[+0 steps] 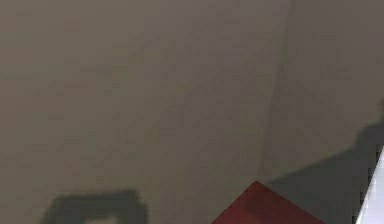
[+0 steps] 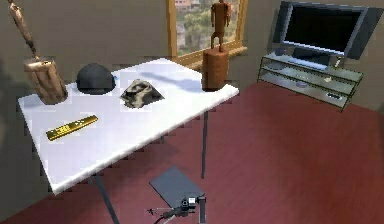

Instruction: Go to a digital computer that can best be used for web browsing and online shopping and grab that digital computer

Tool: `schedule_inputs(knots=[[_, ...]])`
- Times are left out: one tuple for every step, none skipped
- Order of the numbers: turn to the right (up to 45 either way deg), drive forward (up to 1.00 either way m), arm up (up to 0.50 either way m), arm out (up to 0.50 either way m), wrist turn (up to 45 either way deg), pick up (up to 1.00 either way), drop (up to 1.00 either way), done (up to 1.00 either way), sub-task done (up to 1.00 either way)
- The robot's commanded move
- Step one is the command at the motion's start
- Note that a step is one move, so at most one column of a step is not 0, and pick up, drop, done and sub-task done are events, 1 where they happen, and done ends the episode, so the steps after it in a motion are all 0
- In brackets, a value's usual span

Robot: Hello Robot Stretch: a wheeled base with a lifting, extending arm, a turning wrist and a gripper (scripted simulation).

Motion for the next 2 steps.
schedule_inputs(knots=[[0.0, 0.0, 0.0, 0.0, 45.0, 0.0, 0.0, 0.0, 0.0], [0.0, 0.0, 0.0, 0.0, 27.0, 0.0, 0.0, 0.0, 0.0]])
